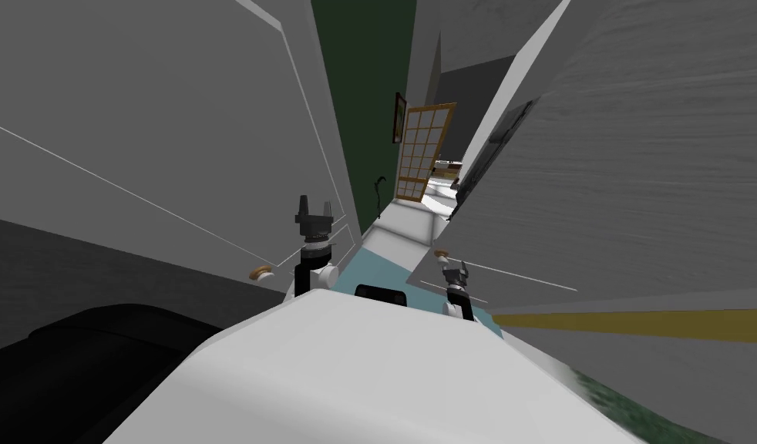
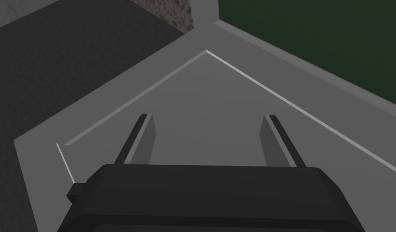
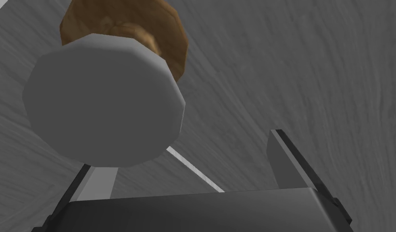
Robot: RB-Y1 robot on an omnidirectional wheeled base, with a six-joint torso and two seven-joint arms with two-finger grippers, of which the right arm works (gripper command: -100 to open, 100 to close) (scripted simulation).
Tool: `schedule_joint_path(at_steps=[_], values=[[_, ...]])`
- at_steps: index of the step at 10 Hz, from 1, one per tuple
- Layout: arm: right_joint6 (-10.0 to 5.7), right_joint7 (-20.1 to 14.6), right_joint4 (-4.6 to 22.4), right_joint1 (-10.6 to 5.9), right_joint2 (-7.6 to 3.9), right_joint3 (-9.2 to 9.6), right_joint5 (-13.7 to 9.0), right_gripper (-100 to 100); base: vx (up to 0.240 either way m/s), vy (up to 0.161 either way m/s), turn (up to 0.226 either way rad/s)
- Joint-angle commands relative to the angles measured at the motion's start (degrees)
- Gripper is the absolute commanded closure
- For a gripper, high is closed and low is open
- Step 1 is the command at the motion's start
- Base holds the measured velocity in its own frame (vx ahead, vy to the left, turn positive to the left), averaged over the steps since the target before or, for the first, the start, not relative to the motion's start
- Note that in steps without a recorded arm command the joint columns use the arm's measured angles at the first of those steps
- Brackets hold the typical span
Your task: Pull the door open
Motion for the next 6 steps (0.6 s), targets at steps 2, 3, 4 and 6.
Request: schedule_joint_path(at_steps=[2, 3, 4, 6], values=[[-1.18, -4.1, 2.1, -1.79, 1.12, 1.66, -0.7, -100, -0.04, 0.004, 0.051], [-1.18, -4.8, 2.1, -1.79, 1.12, 1.66, -0.7, -100, -0.026, 0.019, 0.046], [-0.87, -6.7, 1.7, -1.92, 1.37, 2.06, -1.5, -100, -0.051, 0.023, 0.042], [-0.54, -9.4, 1.4, -2.05, 1.64, 2.47, -2.4, -100, -0.056, 0.007, 0.013]])
